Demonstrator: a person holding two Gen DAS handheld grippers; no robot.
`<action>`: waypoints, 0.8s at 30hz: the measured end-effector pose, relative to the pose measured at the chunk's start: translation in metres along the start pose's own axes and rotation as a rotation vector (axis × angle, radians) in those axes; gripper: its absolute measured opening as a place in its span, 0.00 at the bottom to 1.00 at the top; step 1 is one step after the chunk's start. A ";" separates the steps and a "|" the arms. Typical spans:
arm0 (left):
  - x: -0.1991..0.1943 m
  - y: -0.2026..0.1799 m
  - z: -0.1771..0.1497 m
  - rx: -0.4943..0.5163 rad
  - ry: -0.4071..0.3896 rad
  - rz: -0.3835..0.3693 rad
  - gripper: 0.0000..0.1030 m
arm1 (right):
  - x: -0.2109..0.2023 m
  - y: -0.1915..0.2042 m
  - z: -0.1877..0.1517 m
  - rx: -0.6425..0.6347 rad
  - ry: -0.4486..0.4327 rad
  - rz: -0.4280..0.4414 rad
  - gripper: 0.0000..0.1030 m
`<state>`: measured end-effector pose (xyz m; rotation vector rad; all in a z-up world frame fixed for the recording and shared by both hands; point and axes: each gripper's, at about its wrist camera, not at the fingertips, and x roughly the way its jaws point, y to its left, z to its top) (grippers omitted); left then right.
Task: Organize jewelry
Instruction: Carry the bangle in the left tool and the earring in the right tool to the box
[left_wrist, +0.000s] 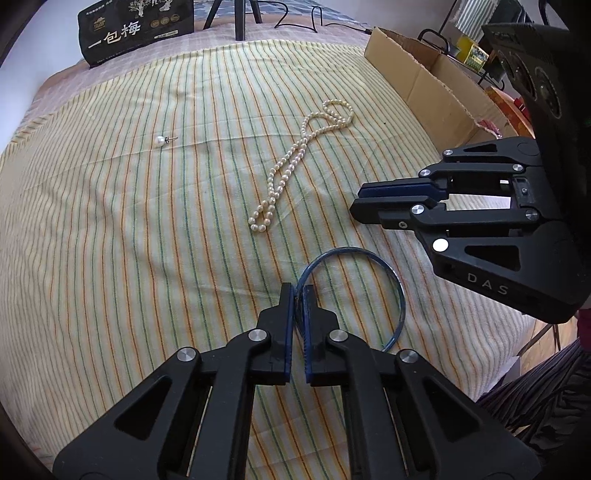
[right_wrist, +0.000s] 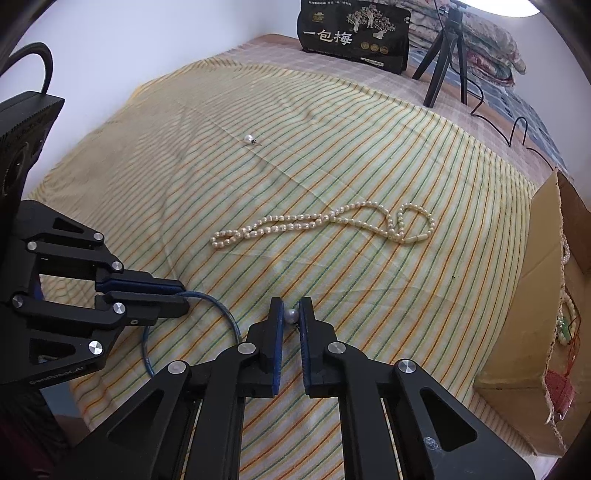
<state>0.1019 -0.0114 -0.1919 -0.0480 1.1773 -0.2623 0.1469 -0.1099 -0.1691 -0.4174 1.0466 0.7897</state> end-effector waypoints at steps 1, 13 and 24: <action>-0.002 0.000 0.000 -0.002 -0.005 -0.001 0.02 | -0.002 0.000 0.000 0.003 -0.005 -0.001 0.06; -0.039 -0.001 0.006 -0.014 -0.109 -0.016 0.01 | -0.023 -0.003 0.003 0.032 -0.072 -0.015 0.06; -0.061 -0.005 0.017 -0.017 -0.176 -0.025 0.01 | -0.052 -0.012 0.011 0.068 -0.154 -0.024 0.06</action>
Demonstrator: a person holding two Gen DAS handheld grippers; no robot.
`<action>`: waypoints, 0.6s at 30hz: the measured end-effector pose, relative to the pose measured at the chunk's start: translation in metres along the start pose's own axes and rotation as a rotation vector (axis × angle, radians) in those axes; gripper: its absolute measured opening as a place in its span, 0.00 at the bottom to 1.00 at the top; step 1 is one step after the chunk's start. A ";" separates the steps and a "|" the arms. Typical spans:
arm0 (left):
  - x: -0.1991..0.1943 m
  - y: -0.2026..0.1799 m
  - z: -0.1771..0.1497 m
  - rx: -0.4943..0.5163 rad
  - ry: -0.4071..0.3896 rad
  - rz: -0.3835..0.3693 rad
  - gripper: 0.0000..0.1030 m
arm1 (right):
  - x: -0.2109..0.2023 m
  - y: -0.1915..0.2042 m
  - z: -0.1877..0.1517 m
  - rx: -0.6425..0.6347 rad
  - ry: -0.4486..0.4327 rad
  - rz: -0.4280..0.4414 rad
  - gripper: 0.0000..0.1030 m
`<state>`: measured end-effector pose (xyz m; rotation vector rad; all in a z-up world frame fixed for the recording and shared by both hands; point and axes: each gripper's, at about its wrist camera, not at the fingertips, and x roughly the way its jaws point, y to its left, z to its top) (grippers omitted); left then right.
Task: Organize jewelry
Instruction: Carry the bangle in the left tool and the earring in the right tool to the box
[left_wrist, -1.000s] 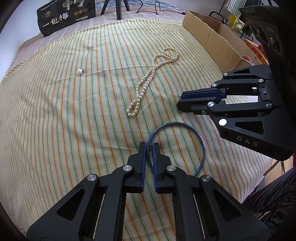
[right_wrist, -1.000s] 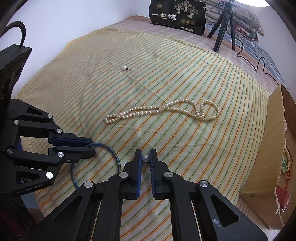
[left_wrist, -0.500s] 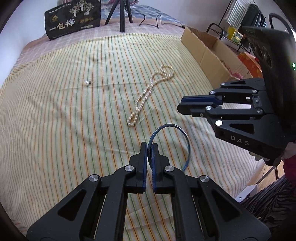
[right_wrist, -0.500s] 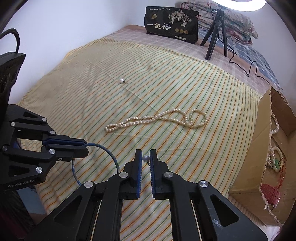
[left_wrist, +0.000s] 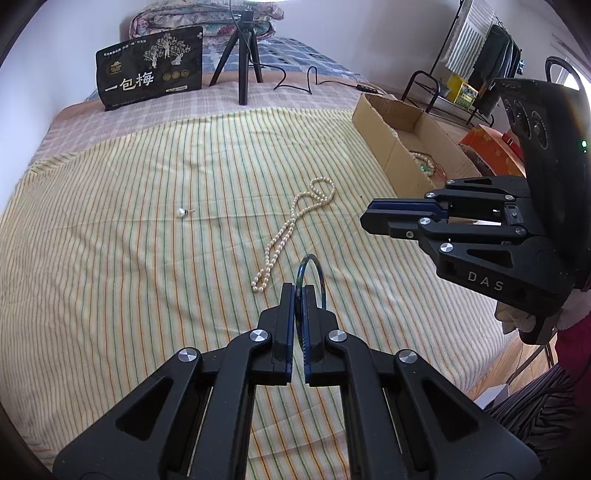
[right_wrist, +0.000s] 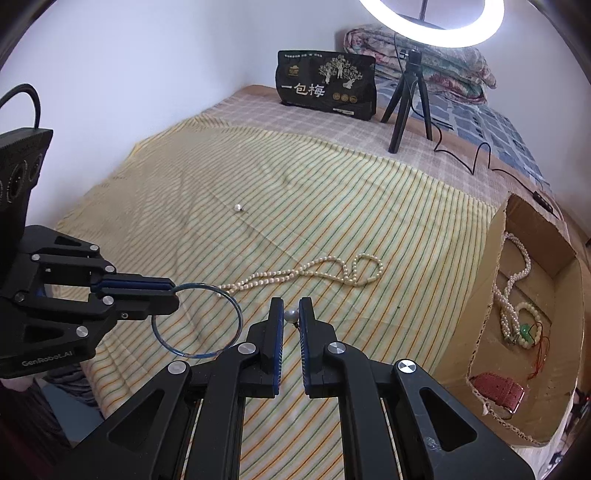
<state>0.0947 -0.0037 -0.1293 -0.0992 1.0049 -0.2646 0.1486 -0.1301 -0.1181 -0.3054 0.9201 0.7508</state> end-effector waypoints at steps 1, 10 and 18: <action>-0.001 -0.001 0.001 0.001 -0.004 -0.001 0.01 | -0.002 -0.001 0.001 0.004 -0.006 -0.001 0.06; -0.018 -0.011 0.019 0.006 -0.063 -0.022 0.01 | -0.026 -0.022 0.009 0.046 -0.073 -0.028 0.06; -0.029 -0.035 0.043 0.029 -0.121 -0.058 0.01 | -0.050 -0.056 0.013 0.123 -0.131 -0.072 0.06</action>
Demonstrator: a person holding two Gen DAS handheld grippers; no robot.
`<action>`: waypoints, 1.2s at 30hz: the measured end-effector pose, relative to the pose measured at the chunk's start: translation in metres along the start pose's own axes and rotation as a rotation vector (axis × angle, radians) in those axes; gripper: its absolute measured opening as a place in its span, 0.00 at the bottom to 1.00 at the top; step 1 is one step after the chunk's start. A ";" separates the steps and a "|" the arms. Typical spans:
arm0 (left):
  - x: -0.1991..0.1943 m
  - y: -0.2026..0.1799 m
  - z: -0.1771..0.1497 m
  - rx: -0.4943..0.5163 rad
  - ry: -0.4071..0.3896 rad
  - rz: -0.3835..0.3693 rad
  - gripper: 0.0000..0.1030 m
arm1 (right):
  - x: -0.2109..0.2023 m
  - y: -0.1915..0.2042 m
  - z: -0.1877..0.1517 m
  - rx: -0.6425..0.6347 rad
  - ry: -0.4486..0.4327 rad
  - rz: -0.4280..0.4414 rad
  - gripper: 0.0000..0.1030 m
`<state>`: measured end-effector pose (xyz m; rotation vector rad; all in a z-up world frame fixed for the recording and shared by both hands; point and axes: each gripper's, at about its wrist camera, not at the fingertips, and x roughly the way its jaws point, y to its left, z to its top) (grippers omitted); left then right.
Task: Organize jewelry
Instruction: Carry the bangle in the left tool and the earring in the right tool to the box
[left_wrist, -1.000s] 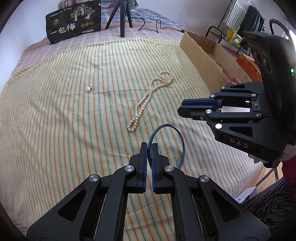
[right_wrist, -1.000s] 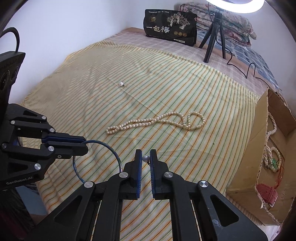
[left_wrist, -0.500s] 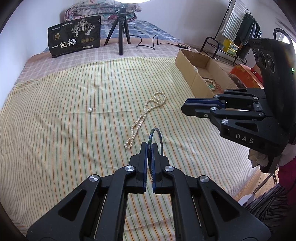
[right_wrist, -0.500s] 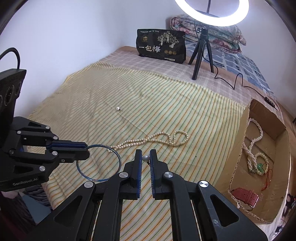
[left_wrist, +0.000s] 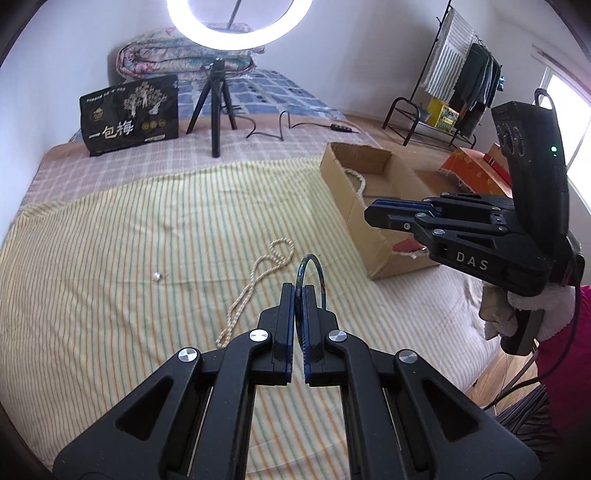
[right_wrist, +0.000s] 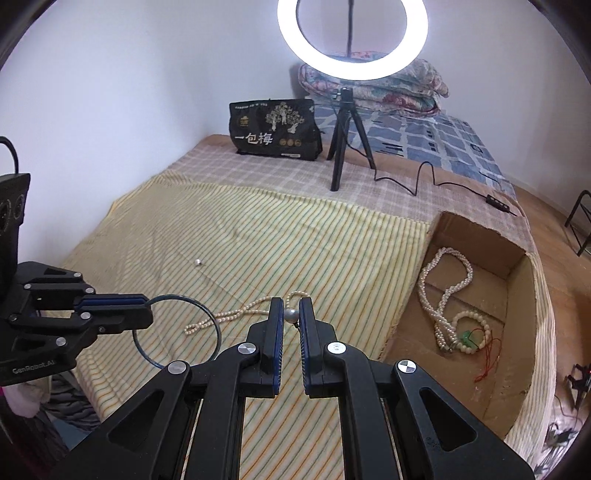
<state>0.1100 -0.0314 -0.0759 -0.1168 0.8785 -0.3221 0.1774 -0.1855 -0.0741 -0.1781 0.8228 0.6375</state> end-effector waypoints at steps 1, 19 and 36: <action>0.000 -0.004 0.002 0.004 -0.004 -0.003 0.01 | -0.002 -0.005 0.001 0.011 -0.007 -0.007 0.06; 0.020 -0.066 0.050 0.029 -0.063 -0.090 0.01 | -0.037 -0.097 0.007 0.199 -0.086 -0.114 0.06; 0.066 -0.104 0.073 0.050 -0.048 -0.104 0.01 | -0.024 -0.154 0.012 0.288 -0.083 -0.183 0.06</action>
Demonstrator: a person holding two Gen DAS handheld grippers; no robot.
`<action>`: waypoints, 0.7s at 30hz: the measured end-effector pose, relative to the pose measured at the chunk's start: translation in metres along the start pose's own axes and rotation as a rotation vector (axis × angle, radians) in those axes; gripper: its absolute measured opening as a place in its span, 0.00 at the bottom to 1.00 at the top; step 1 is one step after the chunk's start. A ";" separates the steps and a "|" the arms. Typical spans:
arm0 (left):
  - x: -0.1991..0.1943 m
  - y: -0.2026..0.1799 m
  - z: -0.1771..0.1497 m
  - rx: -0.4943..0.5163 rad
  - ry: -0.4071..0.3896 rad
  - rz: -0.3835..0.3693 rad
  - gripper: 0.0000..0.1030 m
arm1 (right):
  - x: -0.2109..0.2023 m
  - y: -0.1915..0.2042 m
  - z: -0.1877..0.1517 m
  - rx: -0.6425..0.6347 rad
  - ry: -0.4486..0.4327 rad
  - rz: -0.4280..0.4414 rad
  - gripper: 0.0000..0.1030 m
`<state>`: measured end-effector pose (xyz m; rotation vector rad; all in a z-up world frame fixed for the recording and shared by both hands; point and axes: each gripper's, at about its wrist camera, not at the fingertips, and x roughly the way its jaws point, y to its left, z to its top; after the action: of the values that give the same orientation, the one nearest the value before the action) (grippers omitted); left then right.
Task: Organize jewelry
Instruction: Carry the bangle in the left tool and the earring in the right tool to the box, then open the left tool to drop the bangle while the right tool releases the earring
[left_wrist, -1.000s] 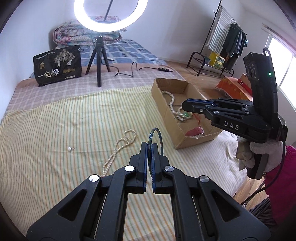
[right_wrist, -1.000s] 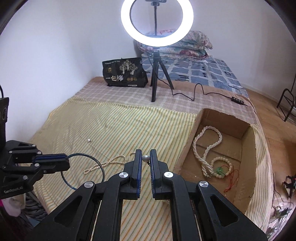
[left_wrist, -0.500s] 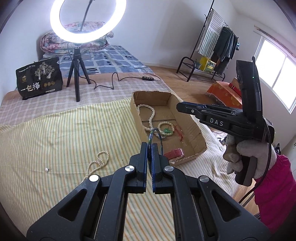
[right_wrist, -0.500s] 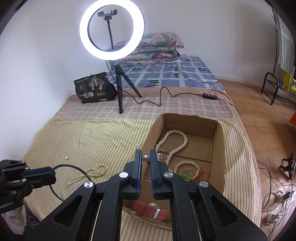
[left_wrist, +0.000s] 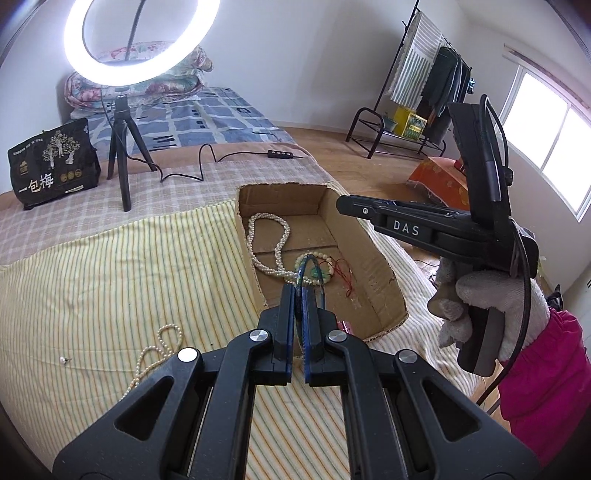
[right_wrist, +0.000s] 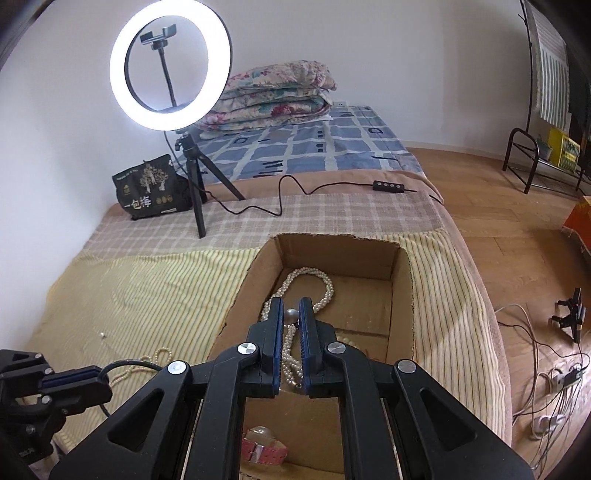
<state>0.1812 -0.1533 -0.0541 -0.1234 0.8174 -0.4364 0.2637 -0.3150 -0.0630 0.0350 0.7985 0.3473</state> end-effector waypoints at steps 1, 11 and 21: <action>0.003 -0.001 0.001 0.000 0.002 0.000 0.01 | 0.002 -0.003 0.001 0.006 0.001 -0.004 0.06; 0.024 -0.014 0.006 0.024 0.016 -0.009 0.01 | 0.017 -0.022 0.003 0.050 0.015 -0.022 0.06; 0.031 -0.025 0.005 0.058 0.023 -0.018 0.01 | 0.023 -0.026 0.003 0.071 0.027 -0.015 0.07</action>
<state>0.1951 -0.1896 -0.0649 -0.0715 0.8263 -0.4785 0.2882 -0.3322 -0.0808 0.0905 0.8375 0.3057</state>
